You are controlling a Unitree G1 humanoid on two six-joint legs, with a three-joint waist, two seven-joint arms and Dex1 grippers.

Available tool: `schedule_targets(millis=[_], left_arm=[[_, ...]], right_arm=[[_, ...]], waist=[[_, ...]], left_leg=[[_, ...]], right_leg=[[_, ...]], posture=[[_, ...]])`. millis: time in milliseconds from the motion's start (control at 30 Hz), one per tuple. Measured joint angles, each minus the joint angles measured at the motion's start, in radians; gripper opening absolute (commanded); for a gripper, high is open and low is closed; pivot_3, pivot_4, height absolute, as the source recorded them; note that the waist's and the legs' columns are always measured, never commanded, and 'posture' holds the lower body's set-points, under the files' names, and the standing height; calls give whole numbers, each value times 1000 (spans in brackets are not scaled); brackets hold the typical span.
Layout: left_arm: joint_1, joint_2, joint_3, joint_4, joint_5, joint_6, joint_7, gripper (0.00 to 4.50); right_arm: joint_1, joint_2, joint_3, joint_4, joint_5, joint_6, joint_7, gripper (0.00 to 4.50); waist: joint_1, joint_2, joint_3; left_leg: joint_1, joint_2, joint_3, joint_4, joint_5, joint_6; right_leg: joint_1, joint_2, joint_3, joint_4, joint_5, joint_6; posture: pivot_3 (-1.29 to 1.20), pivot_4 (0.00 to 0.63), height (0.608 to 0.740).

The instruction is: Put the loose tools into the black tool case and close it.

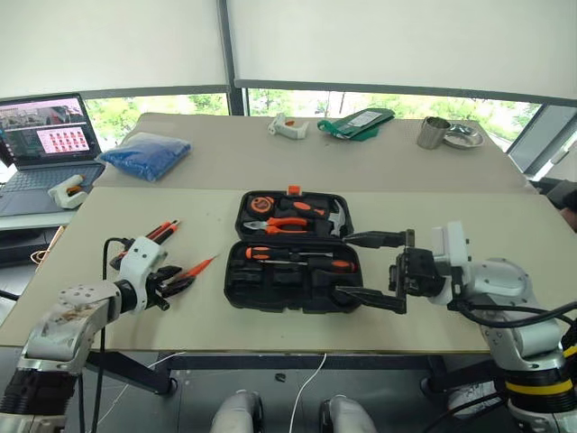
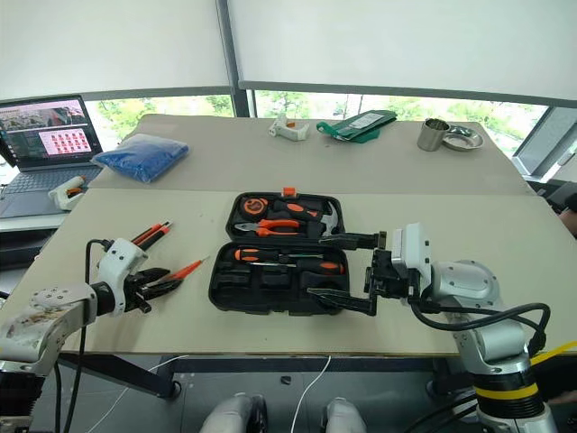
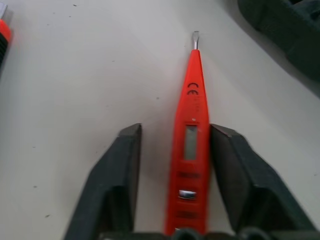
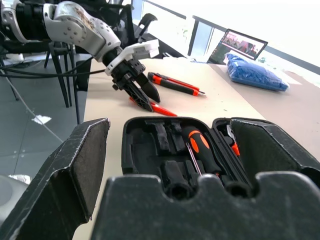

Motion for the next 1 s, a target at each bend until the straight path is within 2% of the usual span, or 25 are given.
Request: schedule_targets(millis=[33,233,333,433,500,600,733,833,1000], left_arm=[[1,-5,2,0,-1,-6,-8,499],[-5,-39,11,25,-15,-121,-97,480],[-84,-39,20,48,-18,-205,-171,480],[-240,-9,-48,40,-4,-301,-313,480],[-315,-6,-119,21,16,-296,-368,480],[-382,-21,-245,-2,51,-220,-407,480],[-441,-44,-410,20,150,-243,-482,480],[-455,-43,-471,101,228,-293,-518,480],[-489,-91,-473,165,274,-327,-496,480]], right_arm=[[14,0,-2,0,0,-5,2,4500],[51,-16,-43,19,0,-43,22,4500],[75,-33,-95,46,0,-50,18,4500],[98,-81,-153,62,0,-31,-5,4500],[108,-111,-187,90,-1,-24,-6,4500],[143,-143,-212,110,-4,-25,3,4500],[158,-144,-221,109,-4,-26,1,4500],[158,-144,-221,100,-5,-26,-7,4500],[157,-158,-221,96,-14,-26,-13,4500]], waist=[[0,0,0],[8,-1,1],[15,-3,2],[25,-3,2],[25,-3,2],[24,-3,2],[17,-3,2],[8,-3,2],[12,-4,2]], left_leg=[[0,0,0,0,0,0],[0,0,0,0,0,0],[-1,0,0,0,0,0],[-3,-1,1,1,0,0],[-3,-2,1,2,0,1],[-3,-3,0,3,1,3],[-3,-1,-1,3,5,9],[-2,0,-1,3,5,8],[1,-1,-2,4,3,7]], right_leg=[[0,0,0,0,0,0],[0,-1,0,0,1,-2],[0,-1,-1,0,3,-5],[0,-1,0,-1,4,-5],[4,0,0,-1,4,-4],[5,3,1,-1,6,1],[5,6,1,1,3,7],[5,7,2,2,2,6],[9,4,1,1,-1,2]], posture=[[0,150,740],[0,150,740],[0,150,740],[0,150,740],[0,150,740],[0,150,740],[0,150,740],[0,150,740],[0,150,740]])
